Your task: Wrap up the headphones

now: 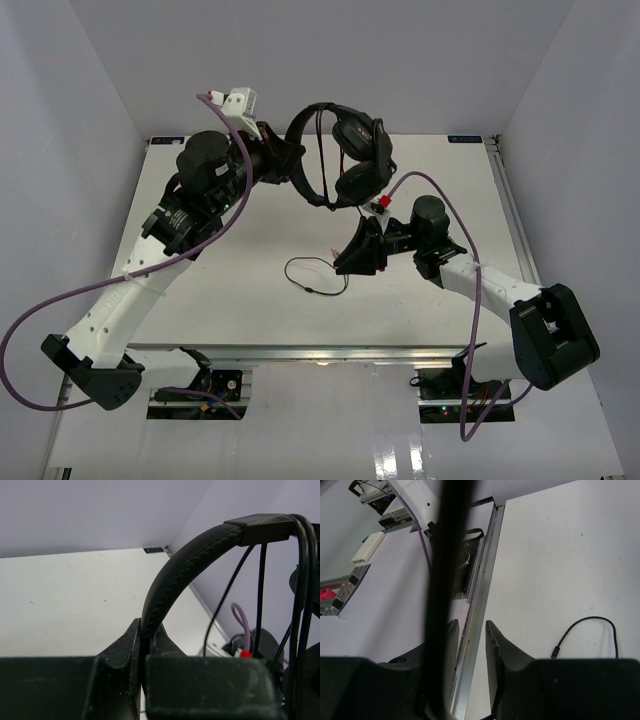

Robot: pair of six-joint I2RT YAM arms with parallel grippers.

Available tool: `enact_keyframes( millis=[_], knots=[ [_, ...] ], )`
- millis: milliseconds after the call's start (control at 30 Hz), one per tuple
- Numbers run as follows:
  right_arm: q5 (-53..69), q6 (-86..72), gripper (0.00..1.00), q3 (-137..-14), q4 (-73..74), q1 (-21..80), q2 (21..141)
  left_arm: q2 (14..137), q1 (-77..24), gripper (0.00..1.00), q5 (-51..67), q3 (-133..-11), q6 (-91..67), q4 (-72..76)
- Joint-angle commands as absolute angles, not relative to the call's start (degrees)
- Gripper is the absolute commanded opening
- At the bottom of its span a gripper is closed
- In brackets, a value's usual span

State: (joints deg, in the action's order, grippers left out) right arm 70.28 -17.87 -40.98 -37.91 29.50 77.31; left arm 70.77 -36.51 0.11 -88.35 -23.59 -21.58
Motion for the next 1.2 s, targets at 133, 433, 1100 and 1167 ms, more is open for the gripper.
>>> enact_keyframes(
  millis=[133, 433, 1100, 1167],
  knots=[
    [67.11, -23.16, 0.29, -36.94, -48.14, 30.17, 72.09, 74.18, -36.56, 0.00, -20.48, -96.37, -33.07, -14.31],
    [66.13, -23.20, 0.20, -35.19, -48.53, 30.67, 69.31, 78.26, -36.56, 0.00, -29.73, -101.90, -29.62, -10.96],
    [38.93, 22.26, 0.08, -59.58, 15.95, 35.17, 59.94, 87.93, -30.80, 0.00, -43.05, -86.31, -5.12, -5.27],
    [34.27, 27.39, 0.08, -63.47, 21.90, 35.51, 60.20, 87.80, -30.76, 0.00, -40.80, -83.23, -3.25, -5.45]
  ],
)
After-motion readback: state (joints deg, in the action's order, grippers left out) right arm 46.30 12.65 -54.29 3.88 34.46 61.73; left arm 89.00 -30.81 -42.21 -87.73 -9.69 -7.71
